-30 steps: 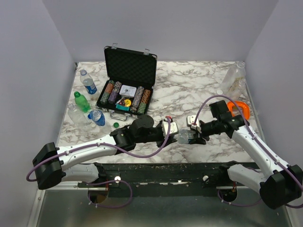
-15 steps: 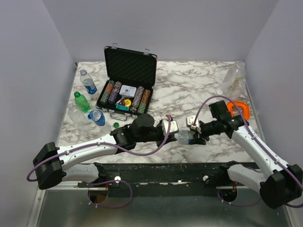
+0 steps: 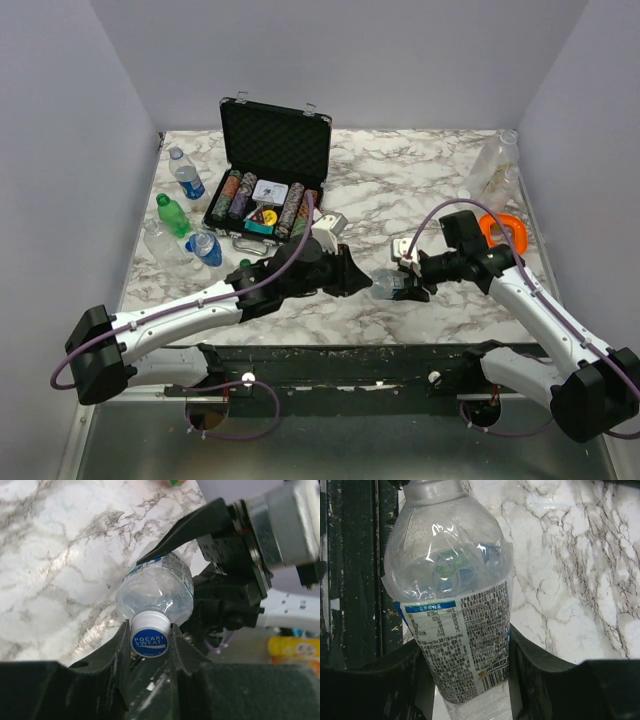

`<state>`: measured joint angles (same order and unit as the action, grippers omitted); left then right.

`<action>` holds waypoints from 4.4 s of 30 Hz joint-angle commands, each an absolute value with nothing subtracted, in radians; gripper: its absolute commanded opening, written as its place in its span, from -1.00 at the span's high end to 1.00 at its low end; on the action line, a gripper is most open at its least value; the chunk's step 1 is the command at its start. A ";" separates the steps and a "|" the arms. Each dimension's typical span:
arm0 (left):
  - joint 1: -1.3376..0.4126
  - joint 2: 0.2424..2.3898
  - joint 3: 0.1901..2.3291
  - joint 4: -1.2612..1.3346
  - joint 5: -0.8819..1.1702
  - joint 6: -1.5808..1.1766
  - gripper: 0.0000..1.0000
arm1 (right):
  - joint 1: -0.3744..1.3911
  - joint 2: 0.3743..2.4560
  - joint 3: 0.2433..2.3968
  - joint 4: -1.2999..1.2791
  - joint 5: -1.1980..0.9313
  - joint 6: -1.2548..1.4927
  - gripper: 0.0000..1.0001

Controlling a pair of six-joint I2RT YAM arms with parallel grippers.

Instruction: Unscrew the bottle caps

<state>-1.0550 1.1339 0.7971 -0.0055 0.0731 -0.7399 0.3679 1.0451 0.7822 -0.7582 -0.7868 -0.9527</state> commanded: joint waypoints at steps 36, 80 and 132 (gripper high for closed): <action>-1.058 0.758 0.709 -0.099 0.214 0.122 -0.97 | 0.356 1.071 0.799 -0.770 -0.793 -0.954 0.42; -1.066 1.184 0.815 0.015 0.333 0.383 -0.10 | 0.359 1.109 0.805 -0.827 -0.824 -1.032 0.42; -1.048 0.888 0.686 -0.052 0.362 0.200 -0.89 | 0.360 1.131 0.807 -0.808 -0.788 -1.009 0.42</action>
